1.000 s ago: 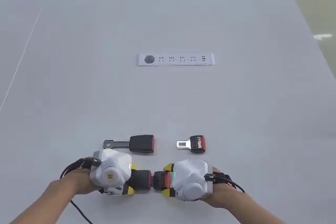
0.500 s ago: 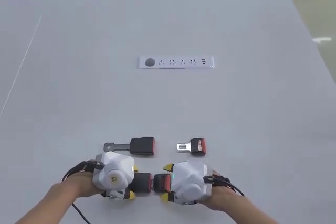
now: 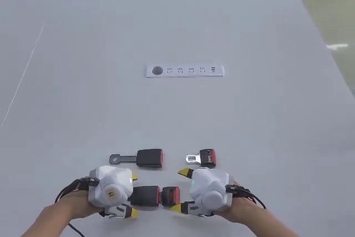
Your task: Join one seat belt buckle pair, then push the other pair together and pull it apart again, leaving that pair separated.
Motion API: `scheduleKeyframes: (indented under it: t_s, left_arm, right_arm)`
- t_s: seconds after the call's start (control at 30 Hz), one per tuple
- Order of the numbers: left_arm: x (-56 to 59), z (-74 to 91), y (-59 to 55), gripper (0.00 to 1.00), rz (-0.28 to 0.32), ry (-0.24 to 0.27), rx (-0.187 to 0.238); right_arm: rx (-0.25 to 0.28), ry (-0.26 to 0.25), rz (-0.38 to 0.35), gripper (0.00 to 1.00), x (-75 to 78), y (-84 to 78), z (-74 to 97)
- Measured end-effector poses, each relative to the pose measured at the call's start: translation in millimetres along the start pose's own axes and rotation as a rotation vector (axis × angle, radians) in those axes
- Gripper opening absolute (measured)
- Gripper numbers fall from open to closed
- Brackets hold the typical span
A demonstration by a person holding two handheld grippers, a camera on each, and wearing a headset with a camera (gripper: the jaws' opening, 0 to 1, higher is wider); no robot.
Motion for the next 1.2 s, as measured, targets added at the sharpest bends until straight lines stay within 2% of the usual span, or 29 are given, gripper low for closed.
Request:
scheduleKeyframes:
  t_s: [0.43,0.7,0.93,1.2]
  left_arm:
    - [-13.9,24.6,8.9,0.57,0.048,0.089,0.052]
    - [-31.8,35.0,14.5,0.57,0.051,0.128,0.064]
    - [-47.1,36.1,17.6,0.57,0.033,0.131,0.053]
    - [-59.0,32.8,21.2,0.57,0.001,0.115,0.032]
  right_arm:
    - [0.029,-0.057,-0.021,0.54,17.6,2.3,26.4]
    - [0.018,-0.091,-0.019,0.54,31.6,-6.3,46.7]
    - [0.008,-0.126,-0.020,0.54,48.3,-13.6,63.7]
    - [-0.006,-0.137,-0.008,0.55,66.5,-22.5,77.4]
Point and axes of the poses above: the centre of the closed fingertips' face, and the gripper's own axes: z roughly backward along the fingers, x roughly to its right, y roughly out of its top, the point moved 1 cm from there along z, roughly backward along the fingers, and after that the axes turned 12 degrees about x, right-handed, at the moved point
